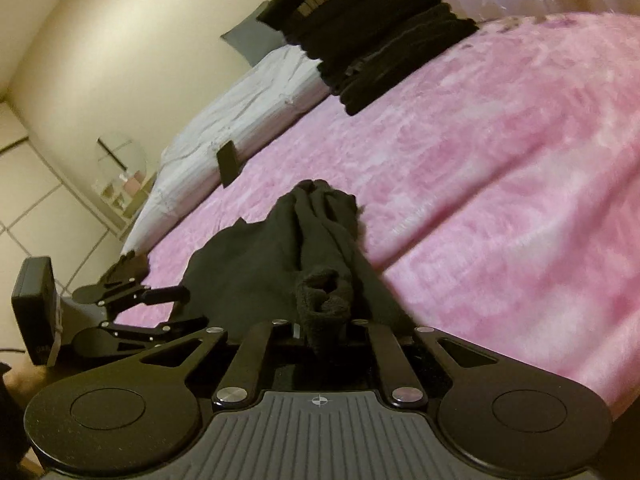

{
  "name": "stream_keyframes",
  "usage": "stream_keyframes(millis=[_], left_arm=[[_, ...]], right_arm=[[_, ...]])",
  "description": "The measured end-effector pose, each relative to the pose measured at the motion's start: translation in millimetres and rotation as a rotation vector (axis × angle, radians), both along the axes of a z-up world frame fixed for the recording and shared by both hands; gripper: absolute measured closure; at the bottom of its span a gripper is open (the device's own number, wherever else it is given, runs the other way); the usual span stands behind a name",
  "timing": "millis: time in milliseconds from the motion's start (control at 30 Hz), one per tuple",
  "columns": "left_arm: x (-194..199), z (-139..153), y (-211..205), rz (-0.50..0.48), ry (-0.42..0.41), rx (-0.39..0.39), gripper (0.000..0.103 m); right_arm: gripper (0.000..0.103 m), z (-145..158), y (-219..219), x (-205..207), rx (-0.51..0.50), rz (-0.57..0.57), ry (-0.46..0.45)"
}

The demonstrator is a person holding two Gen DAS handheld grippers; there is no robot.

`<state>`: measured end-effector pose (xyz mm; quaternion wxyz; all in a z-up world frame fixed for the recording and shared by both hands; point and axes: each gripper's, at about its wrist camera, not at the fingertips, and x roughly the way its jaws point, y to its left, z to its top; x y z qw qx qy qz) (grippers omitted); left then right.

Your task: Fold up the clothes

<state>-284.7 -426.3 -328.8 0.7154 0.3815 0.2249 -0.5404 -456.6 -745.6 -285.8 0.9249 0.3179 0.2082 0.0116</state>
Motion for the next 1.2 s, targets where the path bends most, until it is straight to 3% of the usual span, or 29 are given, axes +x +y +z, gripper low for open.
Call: stream_keyframes(millis=[133,167,267,367,600,667,767,867,933,1033,1133,1200], left_arm=[[-7.6,3.2,3.2,0.012,-0.044,-0.067,0.05],[-9.3,2.9,4.2,0.016,-0.045,-0.081,0.051],[-9.0,-7.1,0.4,0.004,-0.048,-0.034,0.051],[-4.6,-6.5,-0.6,0.027,-0.014,-0.031,0.051],[-6.1,-6.5,-3.4,0.04,-0.02,-0.042,0.051],[-3.4,-9.4,-5.2,0.059,-0.001,-0.051,0.05],[1.0,-9.0,-6.5,0.075,0.027,-0.057,0.05],[2.9,-1.4,-1.7,0.078,0.033,-0.067,0.05],[5.5,7.0,6.0,0.088,0.033,-0.087,0.051],[20.3,21.6,22.8,0.158,0.052,-0.146,0.051],[41.2,22.2,31.6,0.226,0.092,-0.163,0.05],[52.0,12.9,28.8,0.246,0.099,-0.141,0.05]], right_arm=[[0.097,17.7,5.4,-8.9,-0.08,0.026,-0.098],[0.097,11.6,5.5,-10.1,-0.089,0.016,-0.069],[0.097,-27.0,-4.9,-7.4,0.007,-0.023,0.121],[0.097,-27.2,-5.6,-14.4,0.013,-0.045,0.098],[0.098,-6.1,-1.4,-10.8,-0.031,-0.051,0.025],[0.098,-10.9,-5.3,-7.5,-0.038,-0.063,0.043],[0.097,-30.1,-16.4,-3.0,0.036,-0.074,0.114],[0.095,-16.4,-13.1,-9.2,-0.029,-0.062,0.1],[0.082,-7.0,-13.4,-13.7,-0.067,-0.077,0.096],[0.081,12.6,-17.1,-19.5,-0.182,-0.138,0.066],[0.081,33.5,-25.3,2.3,-0.21,-0.106,0.035],[0.081,47.0,-21.9,38.1,-0.269,-0.012,0.044]])
